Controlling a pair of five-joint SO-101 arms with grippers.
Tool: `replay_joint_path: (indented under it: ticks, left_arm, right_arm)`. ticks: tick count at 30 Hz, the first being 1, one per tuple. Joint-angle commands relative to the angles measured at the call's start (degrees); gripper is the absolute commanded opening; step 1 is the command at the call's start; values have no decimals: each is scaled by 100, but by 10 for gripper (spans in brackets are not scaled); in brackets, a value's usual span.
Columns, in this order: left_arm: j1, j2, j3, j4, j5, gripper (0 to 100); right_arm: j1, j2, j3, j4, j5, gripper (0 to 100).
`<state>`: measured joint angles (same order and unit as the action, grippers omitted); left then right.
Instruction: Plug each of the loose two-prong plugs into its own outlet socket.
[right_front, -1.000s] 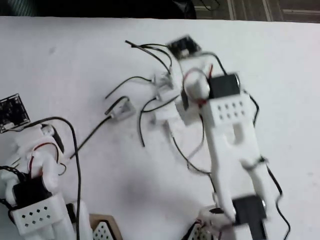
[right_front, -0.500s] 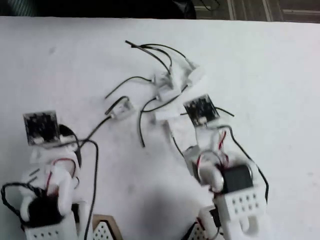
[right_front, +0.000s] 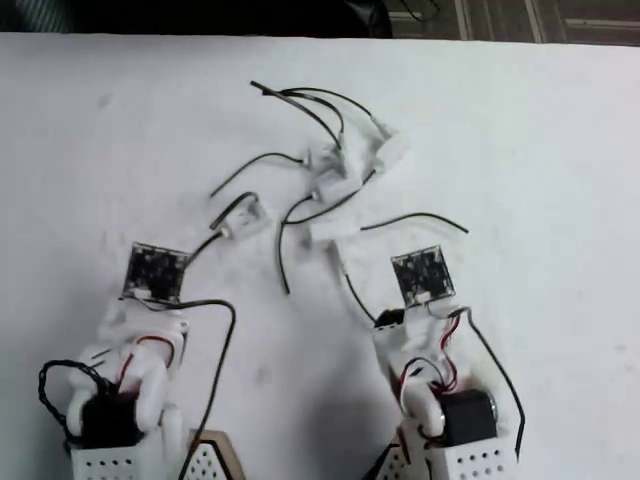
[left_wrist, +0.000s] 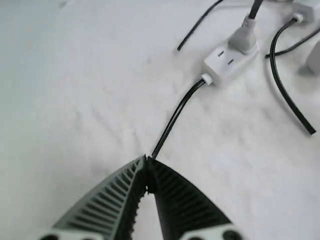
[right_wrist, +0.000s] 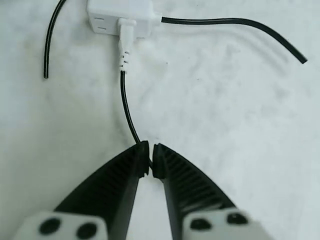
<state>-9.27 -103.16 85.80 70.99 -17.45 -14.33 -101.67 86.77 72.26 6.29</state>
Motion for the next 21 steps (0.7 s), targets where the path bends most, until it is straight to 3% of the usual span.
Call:
replay_joint_path:
  ticks: [1, 8, 21]
  left_arm:
    - [40, -40, 88, -114, -246, 24]
    - [31, -40, 668, -774, -1081, 24]
    - [31, -22, 1125, -888, -1108, 24]
  right_arm:
    - [48, -92, 185, -101, -35, 19]
    - [31, -13, 782, -92, -26, 24]
    - [-549, -163, 1011, -180, -70, 20]
